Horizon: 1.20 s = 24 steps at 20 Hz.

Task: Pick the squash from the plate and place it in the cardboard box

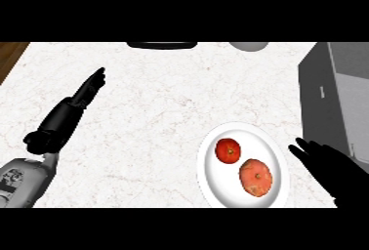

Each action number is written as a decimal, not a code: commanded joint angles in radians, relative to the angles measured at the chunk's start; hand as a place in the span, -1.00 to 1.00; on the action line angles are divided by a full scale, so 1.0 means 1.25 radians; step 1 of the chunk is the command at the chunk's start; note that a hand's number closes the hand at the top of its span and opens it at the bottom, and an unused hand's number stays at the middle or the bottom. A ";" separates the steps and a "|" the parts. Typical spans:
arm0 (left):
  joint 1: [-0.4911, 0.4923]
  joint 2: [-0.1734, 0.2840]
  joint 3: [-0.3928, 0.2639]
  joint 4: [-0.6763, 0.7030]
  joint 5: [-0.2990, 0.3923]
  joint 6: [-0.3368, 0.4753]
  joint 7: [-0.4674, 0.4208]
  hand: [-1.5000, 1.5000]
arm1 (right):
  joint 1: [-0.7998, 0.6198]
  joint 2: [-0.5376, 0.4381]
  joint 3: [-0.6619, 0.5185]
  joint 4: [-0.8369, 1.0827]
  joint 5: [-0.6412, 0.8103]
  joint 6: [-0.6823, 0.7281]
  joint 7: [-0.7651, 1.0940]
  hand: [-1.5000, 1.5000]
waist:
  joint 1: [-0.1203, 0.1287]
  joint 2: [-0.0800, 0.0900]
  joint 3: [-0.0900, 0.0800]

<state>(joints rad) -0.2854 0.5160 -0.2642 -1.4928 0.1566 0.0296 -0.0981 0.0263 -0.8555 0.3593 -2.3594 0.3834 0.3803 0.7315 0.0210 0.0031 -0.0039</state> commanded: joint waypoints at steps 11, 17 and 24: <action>0.037 -0.009 0.052 0.023 -0.026 -0.049 -0.040 0.00 | -0.244 0.272 0.243 0.177 0.105 0.096 0.300 -1.00 | -0.008 -0.001 0.002; 0.026 -0.045 0.042 -0.022 -0.056 -0.025 0.020 0.00 | -0.243 0.345 0.313 0.196 0.230 0.111 0.351 -1.00 | -0.013 -0.004 0.003; 0.036 -0.044 0.074 -0.044 -0.068 -0.050 0.035 0.00 | -0.232 0.390 0.298 0.293 0.288 0.128 0.288 -1.00 | -0.012 -0.003 0.003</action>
<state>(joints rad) -0.2415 0.4571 -0.1876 -1.5216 0.0854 -0.0253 -0.0782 -0.2325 -0.4330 0.7273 -2.0671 0.7081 0.4822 0.9965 0.0031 -0.0010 -0.0006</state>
